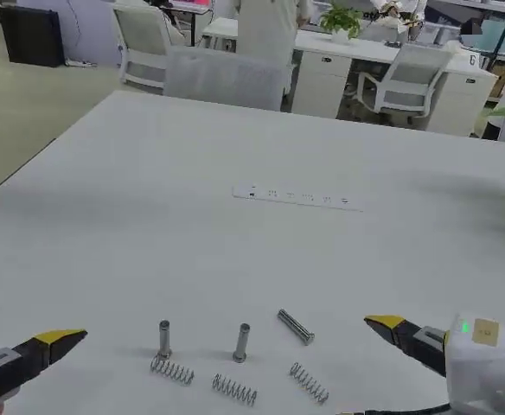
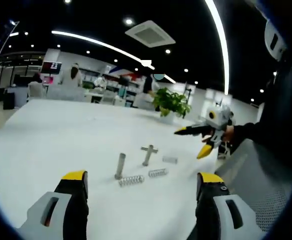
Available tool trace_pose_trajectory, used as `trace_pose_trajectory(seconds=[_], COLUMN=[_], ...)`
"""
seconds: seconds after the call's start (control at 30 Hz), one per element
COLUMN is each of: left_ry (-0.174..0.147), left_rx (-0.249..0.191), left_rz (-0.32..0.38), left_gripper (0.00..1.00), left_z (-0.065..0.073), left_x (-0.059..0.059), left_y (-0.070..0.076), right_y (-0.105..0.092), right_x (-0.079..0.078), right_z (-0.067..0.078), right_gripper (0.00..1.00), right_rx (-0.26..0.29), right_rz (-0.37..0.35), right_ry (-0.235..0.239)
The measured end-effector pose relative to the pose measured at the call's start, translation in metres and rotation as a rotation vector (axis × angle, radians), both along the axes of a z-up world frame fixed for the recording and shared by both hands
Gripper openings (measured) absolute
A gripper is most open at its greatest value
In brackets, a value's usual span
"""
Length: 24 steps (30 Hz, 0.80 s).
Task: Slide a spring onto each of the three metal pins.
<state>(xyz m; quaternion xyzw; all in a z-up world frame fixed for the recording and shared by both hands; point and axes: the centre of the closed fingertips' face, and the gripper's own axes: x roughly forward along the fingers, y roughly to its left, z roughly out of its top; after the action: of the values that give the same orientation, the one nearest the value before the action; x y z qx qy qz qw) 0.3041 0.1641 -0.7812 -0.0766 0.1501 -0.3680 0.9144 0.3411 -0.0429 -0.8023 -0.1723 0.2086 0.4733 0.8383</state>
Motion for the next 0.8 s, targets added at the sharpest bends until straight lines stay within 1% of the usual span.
trace_pose_trajectory(seconds=[0.8], left_ry=[0.007], left_rx=[0.007], left_rz=[0.0], left_gripper=[0.84], left_z=[-0.0006], left_x=[-0.0016], left_y=[0.0005], right_y=[0.0016], right_x=[-0.0006], right_z=[-0.0011], right_gripper=[0.89], right_rx=[-0.005], right_rz=[0.007], right_ry=[0.005])
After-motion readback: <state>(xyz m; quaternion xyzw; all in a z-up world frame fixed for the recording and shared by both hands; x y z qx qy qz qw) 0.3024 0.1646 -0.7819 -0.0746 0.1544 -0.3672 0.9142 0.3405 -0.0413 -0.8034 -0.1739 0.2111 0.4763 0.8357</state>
